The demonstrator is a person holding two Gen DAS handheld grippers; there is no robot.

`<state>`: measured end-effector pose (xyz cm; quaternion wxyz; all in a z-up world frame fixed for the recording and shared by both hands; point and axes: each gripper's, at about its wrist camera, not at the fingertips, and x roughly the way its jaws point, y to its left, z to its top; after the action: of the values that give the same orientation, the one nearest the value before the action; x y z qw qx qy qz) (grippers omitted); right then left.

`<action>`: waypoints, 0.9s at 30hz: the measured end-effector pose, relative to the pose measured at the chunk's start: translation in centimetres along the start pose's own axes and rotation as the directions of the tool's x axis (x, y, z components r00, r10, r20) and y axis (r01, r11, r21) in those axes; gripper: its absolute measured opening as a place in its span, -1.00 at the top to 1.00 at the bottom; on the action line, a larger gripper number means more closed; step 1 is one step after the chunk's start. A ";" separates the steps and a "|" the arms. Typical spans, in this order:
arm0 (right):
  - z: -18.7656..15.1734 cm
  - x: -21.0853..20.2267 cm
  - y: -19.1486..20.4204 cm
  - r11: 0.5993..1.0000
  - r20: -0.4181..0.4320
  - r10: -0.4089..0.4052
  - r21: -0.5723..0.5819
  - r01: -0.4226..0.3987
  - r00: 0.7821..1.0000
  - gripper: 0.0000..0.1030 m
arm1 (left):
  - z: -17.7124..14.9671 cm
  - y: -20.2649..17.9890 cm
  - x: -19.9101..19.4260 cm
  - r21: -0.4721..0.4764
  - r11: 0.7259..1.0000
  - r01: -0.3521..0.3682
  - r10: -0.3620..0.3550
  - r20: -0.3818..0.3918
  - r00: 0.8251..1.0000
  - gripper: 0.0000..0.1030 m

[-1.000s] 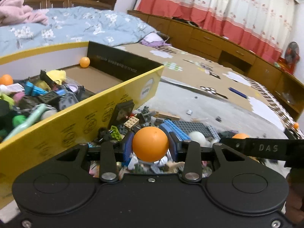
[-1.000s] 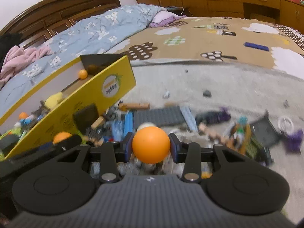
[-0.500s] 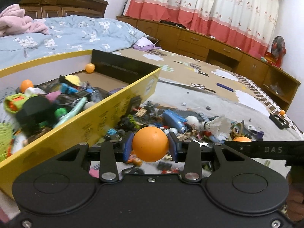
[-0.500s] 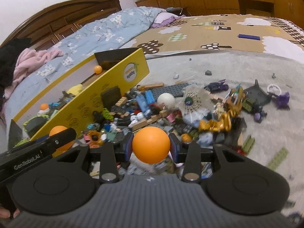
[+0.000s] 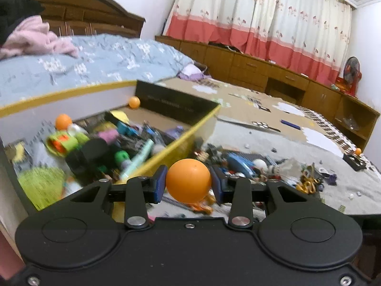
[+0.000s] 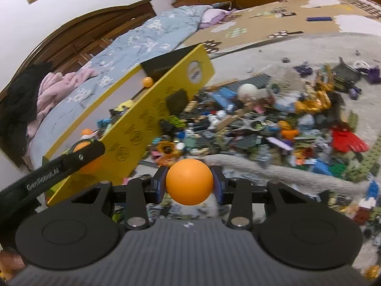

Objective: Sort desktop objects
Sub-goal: 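Carry both orange balls over the yellow Apple box with both grippers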

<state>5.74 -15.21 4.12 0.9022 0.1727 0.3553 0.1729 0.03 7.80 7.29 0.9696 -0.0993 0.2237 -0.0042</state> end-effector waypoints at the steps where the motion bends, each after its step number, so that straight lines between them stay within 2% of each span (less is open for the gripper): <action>1: -0.1 0.1 0.6 1.000 -0.001 0.008 -0.008 -0.008 1.000 0.16 | 0.4 0.4 0.0 0.014 1.000 -0.011 0.011 0.003 1.000 0.28; 7: -0.4 0.8 3.6 0.998 0.014 0.025 -0.061 -0.025 1.000 0.13 | 2.5 3.6 0.8 0.042 0.995 -0.093 0.092 0.023 0.996 0.28; 12: -0.4 1.4 5.8 0.994 0.031 0.036 -0.104 -0.033 0.999 0.13 | 4.4 7.7 1.7 0.027 0.980 -0.198 0.197 0.033 0.980 0.28; 15: -0.1 1.9 6.9 0.991 0.025 0.057 -0.124 -0.053 0.998 0.13 | 5.5 10.6 2.3 0.018 0.963 -0.267 0.266 0.046 0.963 0.28; 22: 0.0 2.9 10.3 0.970 0.042 0.094 -0.228 -0.082 0.995 0.12 | 6.6 17.0 4.2 0.023 0.925 -0.379 0.379 0.015 0.925 0.28; 27: 0.2 3.7 12.0 0.957 0.036 0.112 -0.274 -0.098 0.993 0.12 | 7.0 20.0 6.0 0.021 0.903 -0.430 0.430 0.001 0.903 0.28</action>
<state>6.20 -3.09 7.28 0.9157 0.0703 0.2955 0.2633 7.70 28.38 6.97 0.9473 -0.0374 0.2416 0.2072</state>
